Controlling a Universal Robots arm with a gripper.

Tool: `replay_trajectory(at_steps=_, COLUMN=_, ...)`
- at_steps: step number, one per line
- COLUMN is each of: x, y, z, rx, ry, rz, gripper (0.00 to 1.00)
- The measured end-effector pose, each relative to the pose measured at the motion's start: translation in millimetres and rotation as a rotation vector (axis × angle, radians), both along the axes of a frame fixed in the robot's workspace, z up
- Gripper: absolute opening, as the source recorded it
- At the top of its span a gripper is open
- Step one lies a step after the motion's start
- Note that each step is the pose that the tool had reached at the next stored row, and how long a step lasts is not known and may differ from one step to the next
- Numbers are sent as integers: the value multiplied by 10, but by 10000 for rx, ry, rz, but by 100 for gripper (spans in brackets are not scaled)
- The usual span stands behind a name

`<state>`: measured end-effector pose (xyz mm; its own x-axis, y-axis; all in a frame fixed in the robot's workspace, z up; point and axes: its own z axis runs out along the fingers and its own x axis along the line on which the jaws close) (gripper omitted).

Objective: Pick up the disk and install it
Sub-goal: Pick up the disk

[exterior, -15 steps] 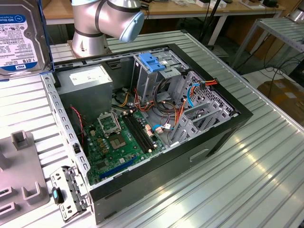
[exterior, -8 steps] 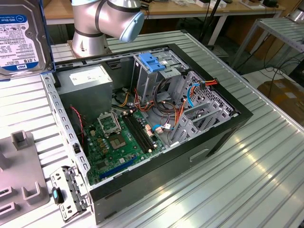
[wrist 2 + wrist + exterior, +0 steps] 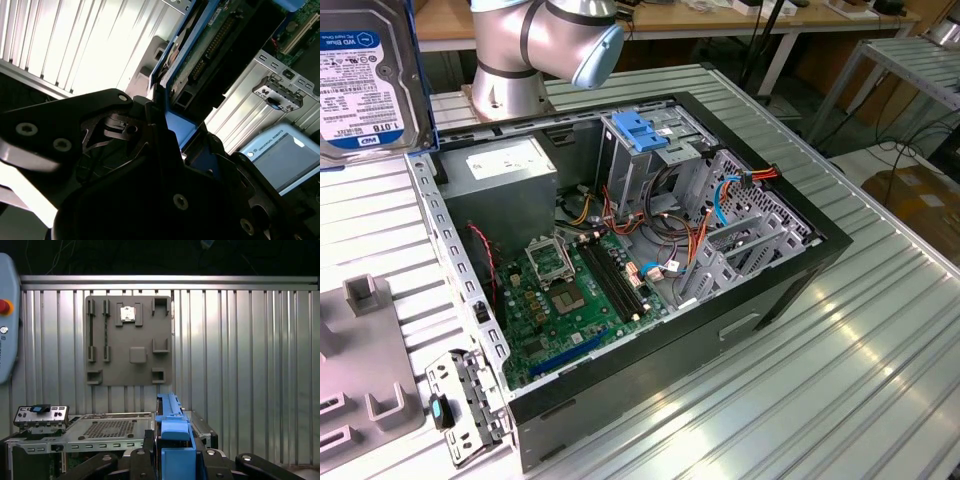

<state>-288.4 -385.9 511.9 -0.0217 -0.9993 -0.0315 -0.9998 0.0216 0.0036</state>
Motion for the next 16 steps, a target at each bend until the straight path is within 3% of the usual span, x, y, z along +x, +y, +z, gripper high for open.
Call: replay_trajectory(at_steps=16, x=40, y=0, z=-6, rx=0, ry=-11, rz=0, gripper=37)
